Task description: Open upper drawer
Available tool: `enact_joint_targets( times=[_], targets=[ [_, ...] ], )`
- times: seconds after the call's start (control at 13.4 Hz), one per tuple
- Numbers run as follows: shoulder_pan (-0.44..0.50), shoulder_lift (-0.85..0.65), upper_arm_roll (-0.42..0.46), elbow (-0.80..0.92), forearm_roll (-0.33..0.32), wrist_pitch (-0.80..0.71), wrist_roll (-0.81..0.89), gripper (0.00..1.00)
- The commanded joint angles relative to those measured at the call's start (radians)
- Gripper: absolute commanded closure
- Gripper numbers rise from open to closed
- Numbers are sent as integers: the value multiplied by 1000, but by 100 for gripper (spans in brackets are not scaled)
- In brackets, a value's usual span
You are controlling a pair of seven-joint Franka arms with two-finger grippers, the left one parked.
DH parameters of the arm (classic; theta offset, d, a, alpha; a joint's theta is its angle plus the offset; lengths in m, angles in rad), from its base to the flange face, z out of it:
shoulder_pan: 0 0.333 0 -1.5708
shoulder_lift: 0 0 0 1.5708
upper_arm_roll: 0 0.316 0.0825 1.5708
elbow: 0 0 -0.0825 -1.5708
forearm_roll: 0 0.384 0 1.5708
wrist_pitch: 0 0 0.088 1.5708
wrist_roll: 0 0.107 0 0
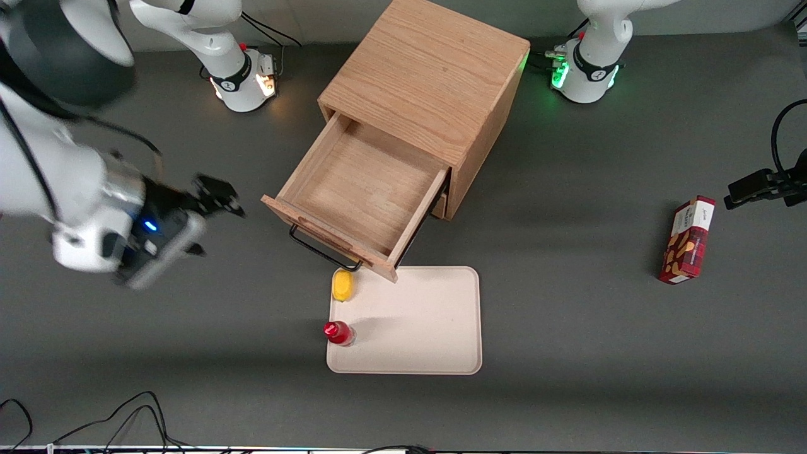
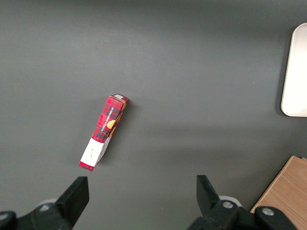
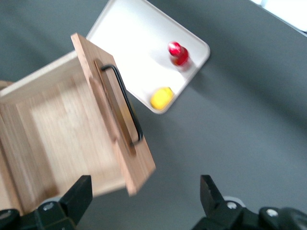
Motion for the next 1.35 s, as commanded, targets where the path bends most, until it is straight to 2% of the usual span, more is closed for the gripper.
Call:
enact_joint_targets(
  times=[0.0, 0.22, 0.45, 0.52, 0.82, 1.12, 1.27],
  targets=[
    [-15, -130, -101, -61, -20, -103, 19, 0],
    [-15, -249, -194, -136, -14, -236, 75, 0],
    [-15, -399, -199, -367, -45, -248, 310, 0],
    [-13, -449, -196, -457, -66, -213, 338, 0],
    [-15, -687, -200, -864, -69, 52, 411, 0],
    [-21, -633, -245, -782, -75, 62, 419, 0],
    [-20, -640, -254, -780, -103, 61, 421, 0]
  ],
)
